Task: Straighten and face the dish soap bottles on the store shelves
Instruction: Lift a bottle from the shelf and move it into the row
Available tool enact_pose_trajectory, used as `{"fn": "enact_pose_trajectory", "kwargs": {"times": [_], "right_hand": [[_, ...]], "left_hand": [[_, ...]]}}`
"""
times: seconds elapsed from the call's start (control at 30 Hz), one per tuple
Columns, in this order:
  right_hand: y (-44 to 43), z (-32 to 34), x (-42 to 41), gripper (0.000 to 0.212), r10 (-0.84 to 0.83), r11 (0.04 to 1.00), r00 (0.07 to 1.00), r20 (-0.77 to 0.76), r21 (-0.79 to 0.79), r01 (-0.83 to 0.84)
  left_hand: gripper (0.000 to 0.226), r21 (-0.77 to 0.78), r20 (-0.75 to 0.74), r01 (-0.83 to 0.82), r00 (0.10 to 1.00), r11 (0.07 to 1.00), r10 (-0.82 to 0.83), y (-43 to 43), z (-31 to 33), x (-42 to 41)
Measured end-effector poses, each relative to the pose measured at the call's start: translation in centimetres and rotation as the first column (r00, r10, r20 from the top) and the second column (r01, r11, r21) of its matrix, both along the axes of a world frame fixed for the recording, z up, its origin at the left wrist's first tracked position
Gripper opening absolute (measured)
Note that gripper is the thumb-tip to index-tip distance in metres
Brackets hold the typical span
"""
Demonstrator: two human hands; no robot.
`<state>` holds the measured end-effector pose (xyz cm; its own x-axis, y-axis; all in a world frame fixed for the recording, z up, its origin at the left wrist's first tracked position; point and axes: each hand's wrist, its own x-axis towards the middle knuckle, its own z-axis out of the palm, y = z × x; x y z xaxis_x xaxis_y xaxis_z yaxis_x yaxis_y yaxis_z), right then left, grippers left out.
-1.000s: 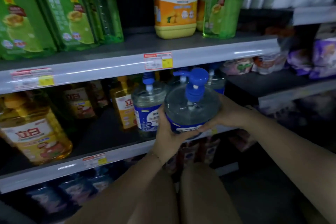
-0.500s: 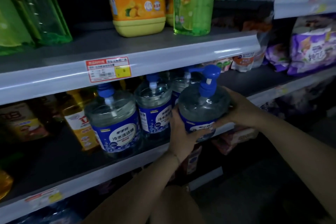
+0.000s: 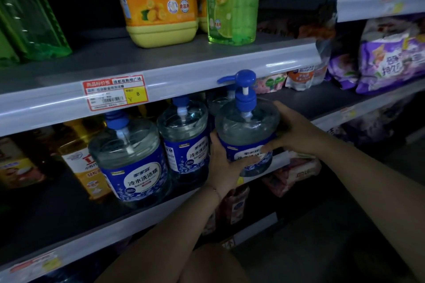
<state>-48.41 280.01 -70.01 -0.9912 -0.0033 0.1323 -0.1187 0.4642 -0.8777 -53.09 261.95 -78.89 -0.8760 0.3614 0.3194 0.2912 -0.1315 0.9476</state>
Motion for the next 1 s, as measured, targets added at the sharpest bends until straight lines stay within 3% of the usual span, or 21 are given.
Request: {"fn": "enact_pose_trajectory", "kwargs": {"times": [0.4,0.6,0.77,1.0], "right_hand": [[2.7,-0.9,0.9,0.096,-0.135,0.990,0.984,-0.113,0.028,0.139],[1.8,-1.4,1.0,0.099,-0.102,0.995,0.983,-0.153,0.007,0.104],[-0.5,-1.7,-0.4,0.096,-0.036,0.999,0.988,-0.153,-0.003,0.036],[-1.0,-2.4,-2.4,0.098,-0.037,0.999,0.995,-0.091,-0.029,0.034]], "left_hand": [[0.091,-0.028,-0.033,0.006,0.999,1.000,-0.007,4.4,0.2,-0.7],[0.096,-0.064,-0.082,-0.059,0.995,0.996,0.053,2.7,0.1,-0.5],[0.087,-0.037,-0.067,-0.136,0.989,0.990,0.133,0.5,0.1,-0.6],[0.094,-0.077,-0.074,-0.222,0.973,0.972,0.217,0.8,-0.2,-1.2]]}}
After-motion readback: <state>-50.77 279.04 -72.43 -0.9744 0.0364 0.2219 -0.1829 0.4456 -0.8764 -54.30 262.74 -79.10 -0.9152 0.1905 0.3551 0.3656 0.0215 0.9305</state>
